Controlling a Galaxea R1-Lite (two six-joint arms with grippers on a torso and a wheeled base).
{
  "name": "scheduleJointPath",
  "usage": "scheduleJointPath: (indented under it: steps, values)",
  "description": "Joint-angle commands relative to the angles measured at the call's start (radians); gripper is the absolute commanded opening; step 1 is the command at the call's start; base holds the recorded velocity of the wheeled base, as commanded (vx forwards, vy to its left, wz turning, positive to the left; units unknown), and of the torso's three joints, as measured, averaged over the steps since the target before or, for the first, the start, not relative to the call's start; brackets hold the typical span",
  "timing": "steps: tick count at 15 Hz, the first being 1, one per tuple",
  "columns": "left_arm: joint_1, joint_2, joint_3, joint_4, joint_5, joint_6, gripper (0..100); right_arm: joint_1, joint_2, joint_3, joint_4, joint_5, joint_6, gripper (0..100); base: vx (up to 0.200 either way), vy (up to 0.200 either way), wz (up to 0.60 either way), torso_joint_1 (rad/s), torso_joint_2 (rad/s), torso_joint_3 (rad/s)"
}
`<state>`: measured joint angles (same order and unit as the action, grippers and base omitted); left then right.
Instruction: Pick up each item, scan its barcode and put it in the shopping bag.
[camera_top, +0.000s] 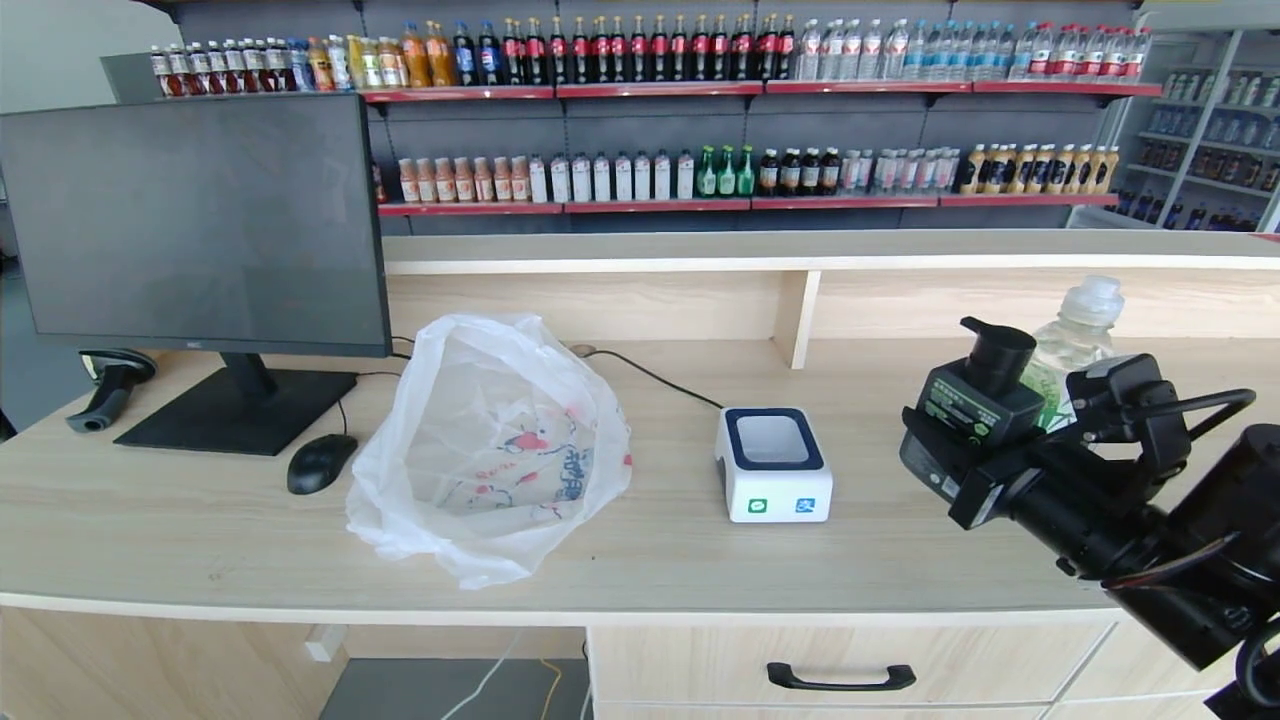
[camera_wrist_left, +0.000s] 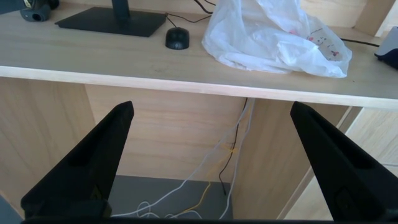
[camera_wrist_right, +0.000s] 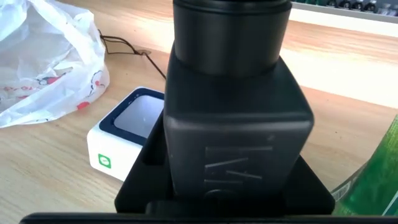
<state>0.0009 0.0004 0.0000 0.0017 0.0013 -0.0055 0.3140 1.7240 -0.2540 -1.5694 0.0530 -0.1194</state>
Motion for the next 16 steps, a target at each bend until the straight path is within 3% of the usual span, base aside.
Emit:
scheduleJointPath:
  steps: [1,6,16]
  values:
    - [0.001,0.000,0.000,0.000,0.000,-0.001,100,0.002,-0.001,-0.005,-0.001,0.001,0.000,0,-0.200,0.000,0.00,0.007,0.01,0.007]
    - [0.001,0.001,0.000,0.000,0.000,-0.001,100,0.000,0.012,-0.019,-0.001,0.001,0.003,0,0.000,0.000,0.00,0.000,0.00,0.000]
    - [-0.001,0.001,0.000,0.000,0.000,0.001,100,0.002,0.025,-0.037,-0.001,0.002,0.004,0,0.000,0.180,0.00,0.007,0.00,0.002]
